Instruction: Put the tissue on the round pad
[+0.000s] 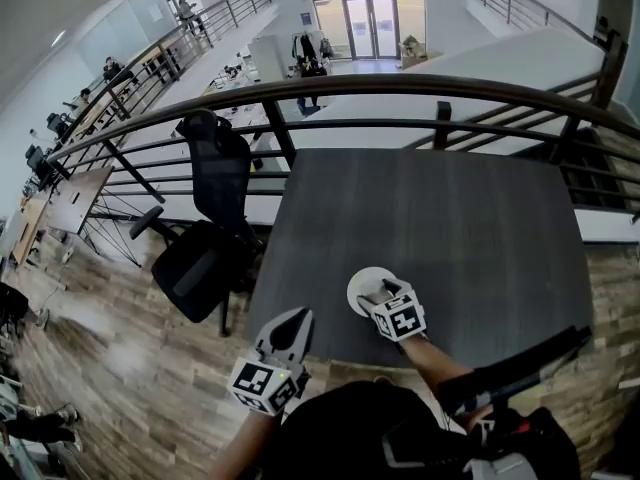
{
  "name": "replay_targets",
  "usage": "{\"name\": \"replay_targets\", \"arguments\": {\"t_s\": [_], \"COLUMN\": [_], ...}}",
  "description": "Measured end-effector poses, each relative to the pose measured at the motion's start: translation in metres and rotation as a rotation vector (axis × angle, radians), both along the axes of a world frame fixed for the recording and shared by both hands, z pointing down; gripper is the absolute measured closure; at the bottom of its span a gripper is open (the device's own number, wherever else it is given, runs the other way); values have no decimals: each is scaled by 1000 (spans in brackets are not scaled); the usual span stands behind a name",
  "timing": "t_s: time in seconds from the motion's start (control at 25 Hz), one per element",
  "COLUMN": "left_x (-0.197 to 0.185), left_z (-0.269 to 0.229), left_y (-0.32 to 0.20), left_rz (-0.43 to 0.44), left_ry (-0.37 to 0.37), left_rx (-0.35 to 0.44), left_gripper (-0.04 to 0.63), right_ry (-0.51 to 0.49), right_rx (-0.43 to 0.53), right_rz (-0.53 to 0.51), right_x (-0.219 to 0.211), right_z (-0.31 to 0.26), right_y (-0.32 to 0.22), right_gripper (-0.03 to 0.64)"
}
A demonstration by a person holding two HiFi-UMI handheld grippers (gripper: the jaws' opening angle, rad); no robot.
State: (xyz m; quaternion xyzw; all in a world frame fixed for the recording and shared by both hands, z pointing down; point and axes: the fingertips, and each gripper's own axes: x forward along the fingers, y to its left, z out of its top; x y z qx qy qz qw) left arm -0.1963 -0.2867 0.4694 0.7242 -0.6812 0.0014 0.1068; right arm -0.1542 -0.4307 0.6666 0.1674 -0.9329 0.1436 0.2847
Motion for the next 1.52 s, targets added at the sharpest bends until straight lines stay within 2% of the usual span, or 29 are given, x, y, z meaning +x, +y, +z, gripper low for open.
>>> {"name": "replay_targets", "arguments": {"t_s": [0.16, 0.32, 0.48, 0.64, 1.08, 1.2, 1.52], "left_x": [5, 5, 4, 7, 6, 5, 11], "left_z": [-2, -3, -5, -6, -7, -9, -13], "left_y": [0, -1, 0, 3, 14, 15, 23], "left_rz": [-8, -35, -57, -78, -152, -172, -212], "left_ry": [-19, 10, -6, -12, -28, -29, -22], "left_rx": [-8, -19, -34, -53, -91, -78, -88], "left_gripper": [592, 592, 592, 592, 592, 592, 592], "right_ry": [38, 77, 97, 124, 206, 244, 292], "right_rx": [-41, -55, -73, -130, -153, -177, -97], "right_rz": [-12, -12, -34, -58, -90, -95, -133], "right_x": [1, 3, 1, 0, 0, 5, 12], "right_z": [19, 34, 43, 56, 83, 96, 101], "right_y": [-5, -14, -13, -6, -11, -8, -10], "right_gripper": [299, 299, 299, 299, 301, 301, 301]}}
